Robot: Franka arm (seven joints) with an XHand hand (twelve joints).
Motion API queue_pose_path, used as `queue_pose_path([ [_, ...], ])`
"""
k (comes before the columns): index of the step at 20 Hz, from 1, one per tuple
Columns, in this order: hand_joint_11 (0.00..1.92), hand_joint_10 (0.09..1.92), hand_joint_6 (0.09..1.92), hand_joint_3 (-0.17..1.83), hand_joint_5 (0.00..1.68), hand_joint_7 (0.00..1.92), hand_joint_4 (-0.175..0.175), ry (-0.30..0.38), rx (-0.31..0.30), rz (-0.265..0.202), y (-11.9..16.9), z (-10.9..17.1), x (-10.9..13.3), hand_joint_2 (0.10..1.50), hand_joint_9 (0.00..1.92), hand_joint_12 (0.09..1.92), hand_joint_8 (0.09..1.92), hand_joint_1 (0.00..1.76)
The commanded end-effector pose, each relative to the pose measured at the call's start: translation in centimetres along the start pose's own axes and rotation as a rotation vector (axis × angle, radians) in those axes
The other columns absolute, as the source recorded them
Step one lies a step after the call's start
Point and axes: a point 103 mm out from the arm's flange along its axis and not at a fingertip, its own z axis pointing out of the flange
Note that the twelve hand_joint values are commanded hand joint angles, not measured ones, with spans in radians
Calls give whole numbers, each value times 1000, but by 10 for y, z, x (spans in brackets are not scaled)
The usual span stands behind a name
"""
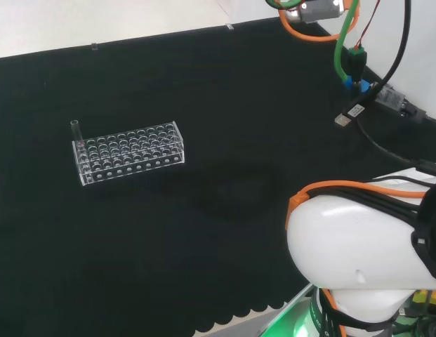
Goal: Pick up the test tube.
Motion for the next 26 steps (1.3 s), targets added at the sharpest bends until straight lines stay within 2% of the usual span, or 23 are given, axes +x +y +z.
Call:
queue_pose_path([
  [1, 0, 860, 234, 495, 71, 103, 6, -8, -8, 0, 0, 0, 0, 745, 62, 1234, 708, 486],
  [4, 0, 926, 132, 364, 110, 87, 6, -9, -11, -2, 0, 0, 0, 812, 25, 1254, 732, 480],
  [13, 0, 936, 105, 333, 120, 86, 7, -13, -3, -28, 7, -2, 6, 828, 19, 1255, 737, 480],
  [20, 0, 937, 98, 321, 133, 91, 5, 58, 23, -72, 28, 9, 21, 831, 23, 1255, 739, 490],
  [26, 0, 938, 89, 298, 156, 107, 3, 121, 46, -130, 55, 23, 38, 824, 33, 1270, 745, 543],
])
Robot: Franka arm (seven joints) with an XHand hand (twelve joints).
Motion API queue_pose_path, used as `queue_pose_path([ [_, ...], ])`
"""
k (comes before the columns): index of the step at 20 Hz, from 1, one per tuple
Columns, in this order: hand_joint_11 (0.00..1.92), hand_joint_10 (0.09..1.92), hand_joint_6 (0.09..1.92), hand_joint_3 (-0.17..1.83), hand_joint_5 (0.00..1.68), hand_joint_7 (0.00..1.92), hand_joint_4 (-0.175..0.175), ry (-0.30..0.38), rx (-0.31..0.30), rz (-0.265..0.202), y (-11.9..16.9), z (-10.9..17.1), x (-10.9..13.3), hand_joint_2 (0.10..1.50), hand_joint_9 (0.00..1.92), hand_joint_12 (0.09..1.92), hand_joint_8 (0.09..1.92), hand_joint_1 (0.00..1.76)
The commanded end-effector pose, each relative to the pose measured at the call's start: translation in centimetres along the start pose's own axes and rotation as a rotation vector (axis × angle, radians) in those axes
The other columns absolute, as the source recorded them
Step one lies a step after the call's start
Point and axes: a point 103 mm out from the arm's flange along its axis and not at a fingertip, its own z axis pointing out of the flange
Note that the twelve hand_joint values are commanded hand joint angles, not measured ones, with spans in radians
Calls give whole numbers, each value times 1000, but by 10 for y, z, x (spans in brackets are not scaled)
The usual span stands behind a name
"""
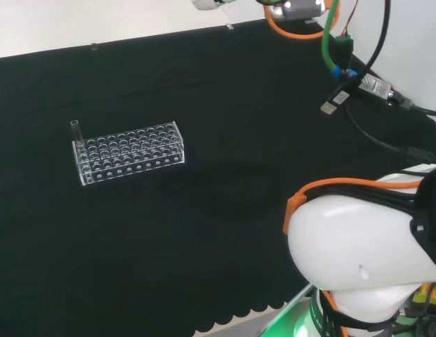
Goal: Pick up the test tube.
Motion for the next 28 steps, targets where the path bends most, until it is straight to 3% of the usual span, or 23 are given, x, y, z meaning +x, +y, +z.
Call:
queue_pose_path([
  [1, 0, 938, 89, 294, 163, 109, 2, 84, 19, -69, 34, 13, 18, 821, 35, 1273, 746, 557],
  [15, 0, 935, 92, 274, 234, 131, 0, 170, 125, -204, 94, 54, 65, 806, 55, 1304, 752, 672],
  [20, 0, 935, 102, 268, 279, 156, 2, 257, 162, -240, 118, 80, 87, 789, 62, 1313, 761, 756],
  [28, 0, 935, 112, 282, 338, 207, 2, 276, 220, -289, 136, 108, 118, 753, 96, 1348, 766, 870],
])
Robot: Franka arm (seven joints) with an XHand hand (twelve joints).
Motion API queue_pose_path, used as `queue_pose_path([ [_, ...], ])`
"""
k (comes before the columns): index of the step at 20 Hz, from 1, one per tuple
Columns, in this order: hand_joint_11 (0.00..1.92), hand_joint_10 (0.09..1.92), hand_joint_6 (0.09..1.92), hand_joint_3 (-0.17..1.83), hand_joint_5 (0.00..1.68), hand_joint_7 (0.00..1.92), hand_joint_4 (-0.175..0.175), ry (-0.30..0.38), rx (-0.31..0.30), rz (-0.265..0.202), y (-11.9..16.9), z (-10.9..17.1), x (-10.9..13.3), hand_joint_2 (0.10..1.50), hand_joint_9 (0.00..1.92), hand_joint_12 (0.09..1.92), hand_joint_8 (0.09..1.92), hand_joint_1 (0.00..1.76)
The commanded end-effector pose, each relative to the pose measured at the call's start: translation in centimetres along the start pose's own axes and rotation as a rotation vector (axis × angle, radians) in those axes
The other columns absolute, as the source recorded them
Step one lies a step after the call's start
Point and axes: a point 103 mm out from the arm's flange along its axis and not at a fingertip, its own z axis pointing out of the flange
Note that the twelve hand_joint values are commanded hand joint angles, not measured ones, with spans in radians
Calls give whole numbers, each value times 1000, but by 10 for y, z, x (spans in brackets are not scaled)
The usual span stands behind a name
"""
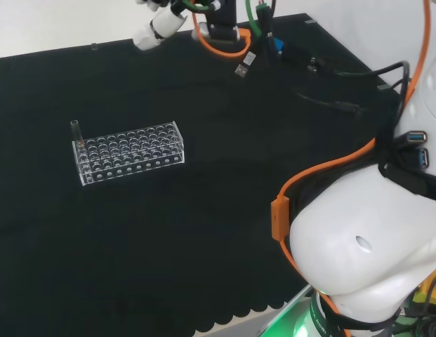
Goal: Pick up the test tube.
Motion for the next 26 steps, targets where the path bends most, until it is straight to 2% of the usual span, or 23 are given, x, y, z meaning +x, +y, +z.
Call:
queue_pose_path([
  [1, 0, 935, 113, 286, 342, 211, 1, 42, 37, -66, 32, 23, 26, 750, 100, 1351, 766, 877],
  [15, 0, 929, 121, 321, 369, 233, 0, 33, 176, -129, 87, 88, 65, 735, 116, 1366, 766, 891],
  [21, 0, 931, 129, 347, 389, 213, 12, 54, 212, -141, 102, 113, 71, 724, 111, 1339, 769, 894],
  [26, 0, 919, 257, 405, 478, 306, 27, 87, 247, -154, 110, 140, 74, 697, 156, 1353, 755, 921],
])
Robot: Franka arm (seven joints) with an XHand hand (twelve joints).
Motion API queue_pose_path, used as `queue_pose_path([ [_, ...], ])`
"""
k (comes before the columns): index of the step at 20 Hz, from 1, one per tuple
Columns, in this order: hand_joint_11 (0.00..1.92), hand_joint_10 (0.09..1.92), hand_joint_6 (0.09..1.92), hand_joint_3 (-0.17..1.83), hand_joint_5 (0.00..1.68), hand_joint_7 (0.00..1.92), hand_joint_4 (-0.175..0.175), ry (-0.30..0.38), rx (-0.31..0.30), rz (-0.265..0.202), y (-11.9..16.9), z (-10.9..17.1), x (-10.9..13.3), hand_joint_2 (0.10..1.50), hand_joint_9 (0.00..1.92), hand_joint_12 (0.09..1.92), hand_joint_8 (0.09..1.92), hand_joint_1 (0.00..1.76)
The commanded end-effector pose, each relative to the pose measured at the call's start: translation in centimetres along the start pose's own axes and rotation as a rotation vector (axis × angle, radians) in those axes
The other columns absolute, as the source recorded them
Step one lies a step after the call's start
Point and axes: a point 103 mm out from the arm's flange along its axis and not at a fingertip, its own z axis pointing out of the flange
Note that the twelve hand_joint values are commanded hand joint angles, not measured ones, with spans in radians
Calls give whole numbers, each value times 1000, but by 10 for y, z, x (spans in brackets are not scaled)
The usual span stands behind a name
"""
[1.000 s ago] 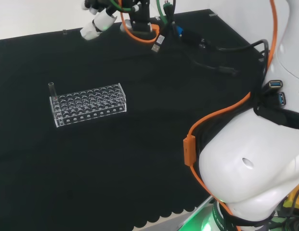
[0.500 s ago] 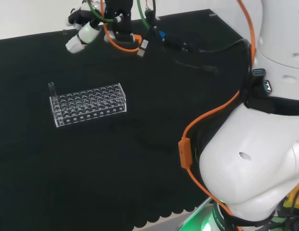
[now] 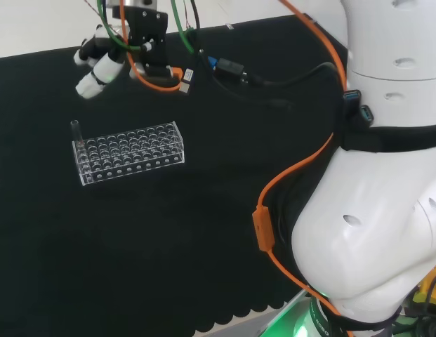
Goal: Pick up the test tube.
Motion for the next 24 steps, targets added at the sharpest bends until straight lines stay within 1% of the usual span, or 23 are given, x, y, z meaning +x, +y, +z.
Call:
queue_pose_path([
  [1, 0, 914, 325, 426, 473, 327, 27, 40, 46, -32, 19, 32, 10, 686, 168, 1355, 747, 927],
  [4, 0, 913, 514, 466, 445, 382, 27, 60, 54, -40, 25, 44, 10, 667, 196, 1378, 742, 940],
  [8, 0, 913, 627, 485, 448, 428, 23, 71, 70, -52, 36, 57, 10, 658, 231, 1401, 744, 959],
  [12, 0, 913, 672, 493, 461, 457, 21, 73, 82, -66, 49, 65, 11, 655, 252, 1411, 749, 971],
  [17, 0, 914, 694, 499, 473, 467, 19, 65, 82, -75, 67, 66, 12, 652, 262, 1422, 751, 982],
  [20, 0, 913, 721, 506, 495, 489, 19, 68, 78, -78, 73, 67, 10, 647, 278, 1437, 755, 999],
  [24, 0, 909, 763, 527, 537, 558, 16, 74, 91, -79, 76, 75, 7, 636, 311, 1460, 754, 1018],
])
